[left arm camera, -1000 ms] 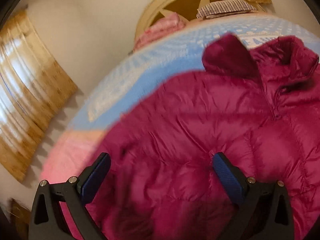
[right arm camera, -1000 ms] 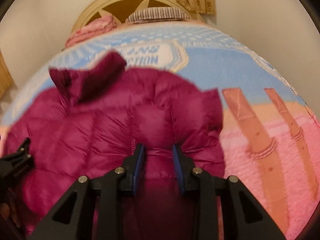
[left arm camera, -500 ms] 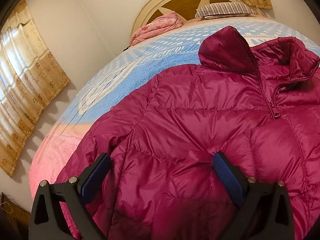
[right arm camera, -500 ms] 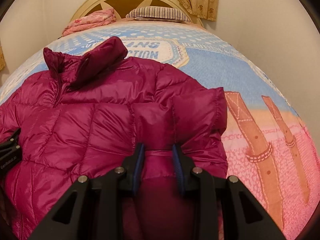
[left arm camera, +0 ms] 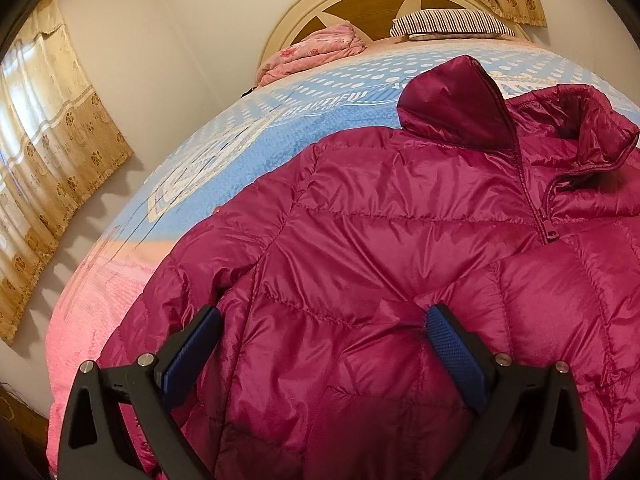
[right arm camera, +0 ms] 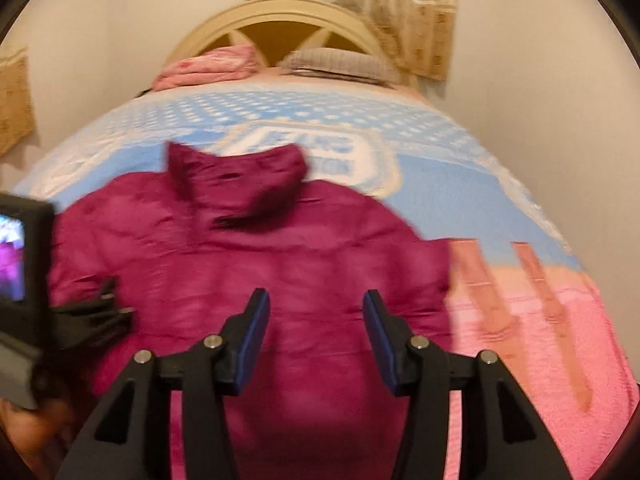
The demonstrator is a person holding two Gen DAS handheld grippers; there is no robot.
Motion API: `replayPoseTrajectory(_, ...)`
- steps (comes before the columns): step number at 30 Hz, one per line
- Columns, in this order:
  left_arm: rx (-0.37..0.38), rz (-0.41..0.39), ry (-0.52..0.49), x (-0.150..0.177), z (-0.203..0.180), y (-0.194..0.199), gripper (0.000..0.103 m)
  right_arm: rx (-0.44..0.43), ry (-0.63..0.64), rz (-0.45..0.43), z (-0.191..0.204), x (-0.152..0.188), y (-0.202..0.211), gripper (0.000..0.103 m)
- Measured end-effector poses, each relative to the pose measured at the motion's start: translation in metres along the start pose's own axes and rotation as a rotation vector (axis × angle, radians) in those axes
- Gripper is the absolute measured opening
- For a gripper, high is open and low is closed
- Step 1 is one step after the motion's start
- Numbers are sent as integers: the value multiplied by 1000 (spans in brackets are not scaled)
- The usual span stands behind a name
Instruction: Fold large clothes
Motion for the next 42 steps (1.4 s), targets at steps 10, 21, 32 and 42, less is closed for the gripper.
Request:
replayPoseTrajectory(10, 7, 1, 4, 0, 2, 1, 102, -13, 34, 104, 23, 43, -42, 52)
replayPoseTrajectory(21, 5, 0, 1, 0, 2, 1, 102, 31, 78, 95, 29, 44, -46, 53)
replayPoseTrajectory(32, 13, 8, -4, -1, 2, 1, 102, 42, 86, 97, 30, 45, -47, 53)
replayPoseTrajectory(42, 79, -62, 52, -1, 121, 63, 102, 7, 50, 43, 11, 37, -4, 80)
Point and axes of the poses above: each gripper's, at about its wrist camera, not at the fingertips, and y roughly against the way its jaws point, z to its left, x to its underside, the point moved 4 cm from there along -y, roughly the way its jaws point, and after that the axes turned 8 degrees about -z, right-handed, at the moved point
